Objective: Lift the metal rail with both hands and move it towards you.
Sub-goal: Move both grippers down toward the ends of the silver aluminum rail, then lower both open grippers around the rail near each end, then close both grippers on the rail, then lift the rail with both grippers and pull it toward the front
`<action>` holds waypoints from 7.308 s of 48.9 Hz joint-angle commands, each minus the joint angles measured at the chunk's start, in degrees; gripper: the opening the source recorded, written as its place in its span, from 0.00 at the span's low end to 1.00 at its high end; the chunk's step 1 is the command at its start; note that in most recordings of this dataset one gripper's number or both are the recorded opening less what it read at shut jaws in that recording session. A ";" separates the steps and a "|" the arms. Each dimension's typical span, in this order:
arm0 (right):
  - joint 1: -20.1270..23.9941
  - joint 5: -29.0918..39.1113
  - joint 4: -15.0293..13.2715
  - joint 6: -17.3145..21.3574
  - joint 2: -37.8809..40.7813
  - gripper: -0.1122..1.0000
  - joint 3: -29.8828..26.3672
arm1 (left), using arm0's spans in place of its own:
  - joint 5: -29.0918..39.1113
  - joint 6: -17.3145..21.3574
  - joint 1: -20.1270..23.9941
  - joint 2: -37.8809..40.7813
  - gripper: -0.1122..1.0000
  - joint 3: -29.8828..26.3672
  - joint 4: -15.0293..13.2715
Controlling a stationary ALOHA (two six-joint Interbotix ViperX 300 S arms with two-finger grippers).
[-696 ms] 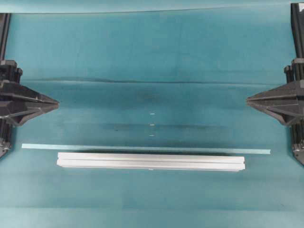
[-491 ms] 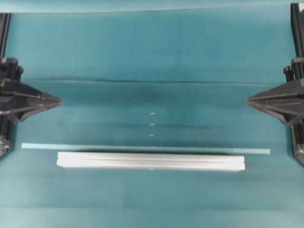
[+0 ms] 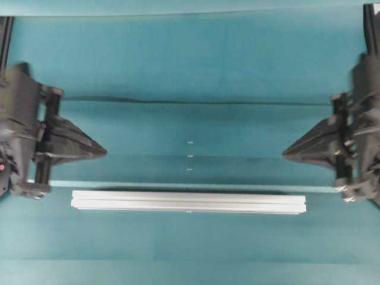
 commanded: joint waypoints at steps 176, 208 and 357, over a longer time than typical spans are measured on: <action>6.94 -6.68 -0.62 -7.65 37.79 1.00 0.88 | -0.62 -5.01 -6.86 36.83 0.99 -1.67 0.62; 6.94 -7.03 -0.62 -7.56 38.58 1.00 1.05 | -2.46 -4.66 -5.01 37.09 0.99 -0.97 0.62; 1.67 64.69 -3.69 -0.88 25.49 0.46 -53.26 | 63.28 -2.29 -1.23 25.66 0.36 -56.60 0.62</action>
